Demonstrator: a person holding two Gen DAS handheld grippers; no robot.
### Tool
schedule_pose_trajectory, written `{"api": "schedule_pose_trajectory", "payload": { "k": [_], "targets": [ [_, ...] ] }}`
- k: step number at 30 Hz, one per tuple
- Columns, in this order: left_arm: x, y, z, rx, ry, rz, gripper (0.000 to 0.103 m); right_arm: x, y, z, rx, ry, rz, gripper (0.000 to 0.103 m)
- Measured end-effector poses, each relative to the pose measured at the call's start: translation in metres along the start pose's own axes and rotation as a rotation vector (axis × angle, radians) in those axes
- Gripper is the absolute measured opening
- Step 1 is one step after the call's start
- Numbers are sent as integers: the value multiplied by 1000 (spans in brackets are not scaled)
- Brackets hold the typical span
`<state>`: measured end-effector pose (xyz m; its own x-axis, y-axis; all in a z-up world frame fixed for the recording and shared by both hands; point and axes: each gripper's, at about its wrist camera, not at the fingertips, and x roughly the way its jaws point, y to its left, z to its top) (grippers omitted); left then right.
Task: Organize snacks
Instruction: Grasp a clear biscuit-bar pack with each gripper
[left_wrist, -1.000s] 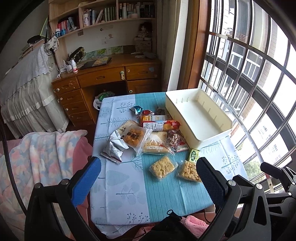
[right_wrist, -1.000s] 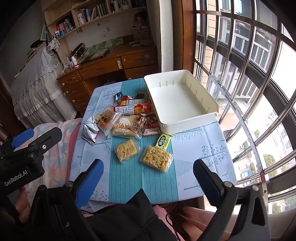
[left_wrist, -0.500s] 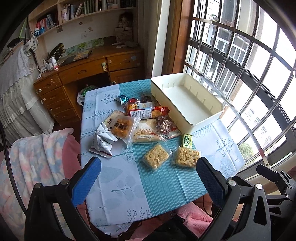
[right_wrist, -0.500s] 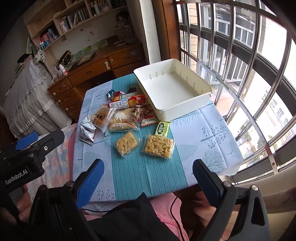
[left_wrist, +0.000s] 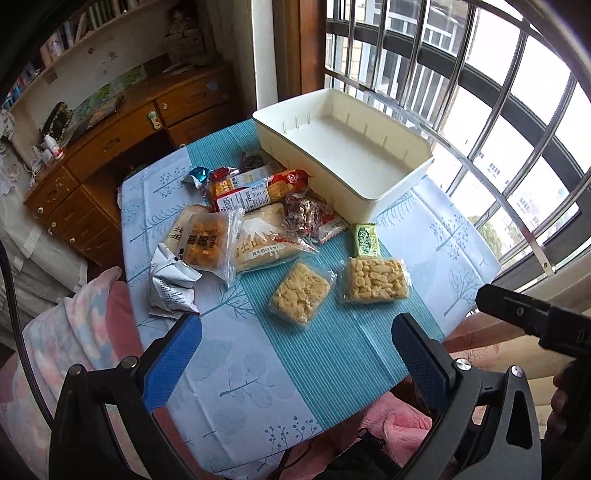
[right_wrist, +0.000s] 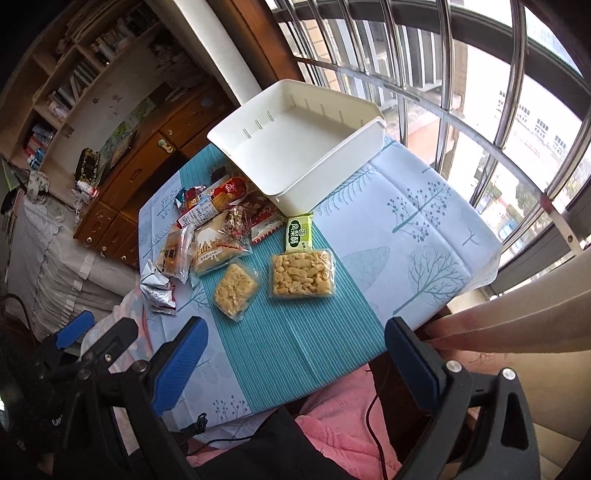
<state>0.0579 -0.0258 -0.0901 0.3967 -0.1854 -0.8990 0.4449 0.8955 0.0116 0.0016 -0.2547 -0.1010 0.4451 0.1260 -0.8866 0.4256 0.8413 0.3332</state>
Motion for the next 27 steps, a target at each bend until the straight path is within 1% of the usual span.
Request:
{"api": "schedule_pose_trajectory", "payload": {
  "k": [6, 8, 10, 14, 19, 22, 27],
  "targets": [
    [37, -2, 13, 74, 96, 9, 102, 42, -14, 16, 147, 136, 64, 97],
    [52, -1, 18, 87, 131, 11, 102, 57, -18, 21, 193, 187, 71, 97],
    [69, 0, 23, 95, 170, -2, 102, 73, -22, 26, 238, 245, 71, 97],
    [105, 2, 31, 106, 255, -19, 102, 103, -28, 36, 320, 339, 58, 97],
    [151, 7, 33, 75, 375, -46, 102, 142, -32, 44, 403, 450, 43, 97],
    [173, 9, 30, 63, 423, -55, 102, 164, -33, 47, 443, 511, 29, 97],
    [200, 13, 26, 42, 478, -65, 102, 192, -29, 52, 475, 561, -17, 97]
  ]
}}
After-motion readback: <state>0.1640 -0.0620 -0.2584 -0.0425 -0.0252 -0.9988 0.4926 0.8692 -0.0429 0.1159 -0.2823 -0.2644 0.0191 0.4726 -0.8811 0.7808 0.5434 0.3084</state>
